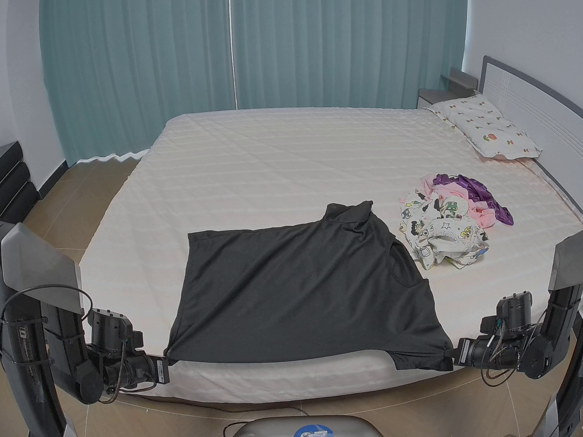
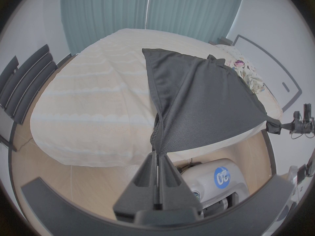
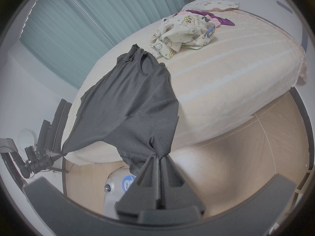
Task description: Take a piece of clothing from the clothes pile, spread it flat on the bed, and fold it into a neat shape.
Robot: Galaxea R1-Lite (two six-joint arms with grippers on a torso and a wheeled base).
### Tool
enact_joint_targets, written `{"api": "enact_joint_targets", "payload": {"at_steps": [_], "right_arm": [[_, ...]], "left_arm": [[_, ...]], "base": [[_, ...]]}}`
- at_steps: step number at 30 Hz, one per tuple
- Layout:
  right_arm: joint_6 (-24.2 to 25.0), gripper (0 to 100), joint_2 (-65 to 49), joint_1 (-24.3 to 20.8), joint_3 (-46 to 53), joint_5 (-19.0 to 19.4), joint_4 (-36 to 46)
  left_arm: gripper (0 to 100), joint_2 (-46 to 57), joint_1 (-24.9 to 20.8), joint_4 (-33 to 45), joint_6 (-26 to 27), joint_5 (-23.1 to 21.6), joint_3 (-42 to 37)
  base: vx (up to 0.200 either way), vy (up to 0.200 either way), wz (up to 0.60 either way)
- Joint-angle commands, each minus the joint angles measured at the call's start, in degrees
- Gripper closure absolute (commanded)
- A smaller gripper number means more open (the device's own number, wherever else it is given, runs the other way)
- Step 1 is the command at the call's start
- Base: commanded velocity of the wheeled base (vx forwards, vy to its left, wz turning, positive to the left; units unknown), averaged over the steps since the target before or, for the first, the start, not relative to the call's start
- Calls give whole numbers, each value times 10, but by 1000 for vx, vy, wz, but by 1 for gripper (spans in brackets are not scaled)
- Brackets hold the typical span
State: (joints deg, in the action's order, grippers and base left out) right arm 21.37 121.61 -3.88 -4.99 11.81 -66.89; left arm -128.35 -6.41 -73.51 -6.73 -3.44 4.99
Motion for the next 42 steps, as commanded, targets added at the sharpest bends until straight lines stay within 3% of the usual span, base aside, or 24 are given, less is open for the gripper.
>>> {"api": "enact_joint_targets", "payload": {"at_steps": [1, 6, 17, 22, 31, 36, 42], "right_arm": [[-8, 100, -4, 7, 28, 4, 0], [-33, 100, -1, 10, 48, 6, -1], [-34, 100, -11, 6, 50, 8, 16], [-56, 100, -14, 8, 50, 7, 56], [-48, 100, -137, 32, 42, 35, 50], [-40, 100, -158, 46, 4, 39, 60], [-34, 100, -148, 42, -25, 39, 63]], "left_arm": [[100, -13, 1, -1, 18, 1, -18], [100, -27, 1, -1, 36, 3, -23], [100, -30, 0, -15, 52, 4, -48], [100, -28, 3, -12, 51, 3, -48], [100, 49, 6, -10, 43, 1, -42], [100, 77, 9, -5, -23, -1, 26], [100, 115, 7, 112, -58, -3, 96]], "base": [[0, 0, 0], [0, 0, 0], [0, 0, 0], [0, 0, 0], [0, 0, 0], [0, 0, 0], [0, 0, 0]]}}
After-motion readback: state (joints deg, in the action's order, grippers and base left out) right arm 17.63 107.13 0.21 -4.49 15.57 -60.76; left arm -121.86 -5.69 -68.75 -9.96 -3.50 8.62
